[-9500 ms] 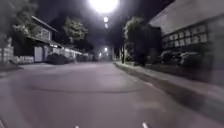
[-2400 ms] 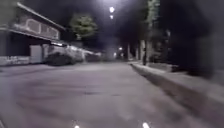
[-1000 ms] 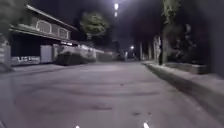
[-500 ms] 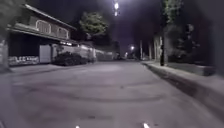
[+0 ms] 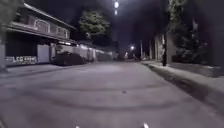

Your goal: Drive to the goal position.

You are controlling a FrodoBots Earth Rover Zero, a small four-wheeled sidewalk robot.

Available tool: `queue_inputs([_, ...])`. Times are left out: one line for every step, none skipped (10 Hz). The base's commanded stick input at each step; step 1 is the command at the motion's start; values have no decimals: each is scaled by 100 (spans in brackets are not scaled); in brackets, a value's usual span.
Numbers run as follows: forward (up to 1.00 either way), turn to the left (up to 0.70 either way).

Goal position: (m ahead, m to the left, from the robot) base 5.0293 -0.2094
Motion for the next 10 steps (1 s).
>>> queue_inputs([50,0])
queue_inputs([50,0])
queue_inputs([50,0])
queue_inputs([50,0])
queue_inputs([50,0])
queue_inputs([50,0])
queue_inputs([50,0])
queue_inputs([50,-14])
queue_inputs([50,-35])
queue_inputs([50,-50])
